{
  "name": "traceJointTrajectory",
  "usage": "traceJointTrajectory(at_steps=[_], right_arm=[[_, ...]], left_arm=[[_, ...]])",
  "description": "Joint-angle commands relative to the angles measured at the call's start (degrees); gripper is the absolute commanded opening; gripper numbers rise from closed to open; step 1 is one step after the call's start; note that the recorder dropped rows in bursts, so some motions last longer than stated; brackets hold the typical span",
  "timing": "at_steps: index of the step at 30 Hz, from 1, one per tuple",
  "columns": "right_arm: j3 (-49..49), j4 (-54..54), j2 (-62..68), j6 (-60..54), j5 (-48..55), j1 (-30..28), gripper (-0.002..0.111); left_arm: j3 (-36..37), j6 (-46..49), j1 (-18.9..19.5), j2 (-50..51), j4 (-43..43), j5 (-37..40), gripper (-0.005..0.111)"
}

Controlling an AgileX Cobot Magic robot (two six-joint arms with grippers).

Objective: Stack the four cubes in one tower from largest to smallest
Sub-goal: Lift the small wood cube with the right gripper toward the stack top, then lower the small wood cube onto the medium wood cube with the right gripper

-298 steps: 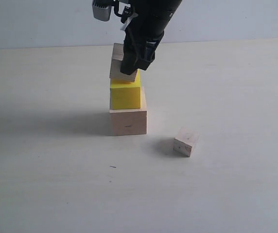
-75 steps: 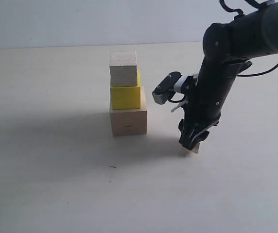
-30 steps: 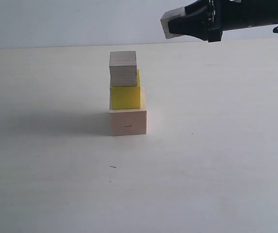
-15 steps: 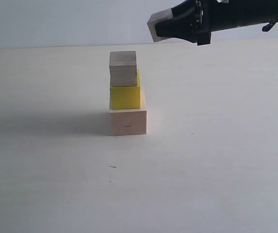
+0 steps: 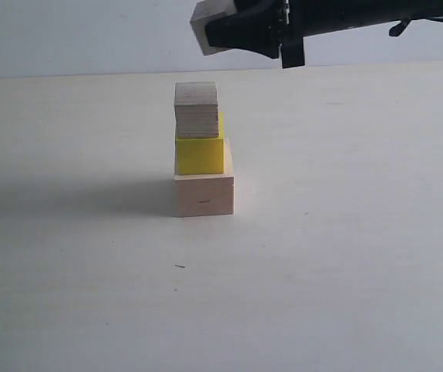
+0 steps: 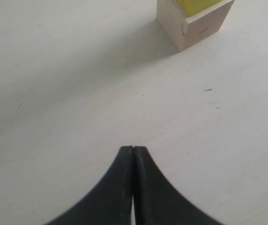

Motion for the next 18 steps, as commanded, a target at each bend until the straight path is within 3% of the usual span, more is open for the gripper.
traceJointTrajectory(at_steps=[1,18], right_arm=[[0.0,1.47,0.28,-1.39,0.52,0.82,0.0],[0.0,3.38,3.72,-3.27,0.52,0.82,0.0]], left_arm=[[0.02,-0.13,0.1,0.06,0.12,-0.23,0.0],[0.02,-0.13,0.1,0.06,-0.24,0.59,0.0]])
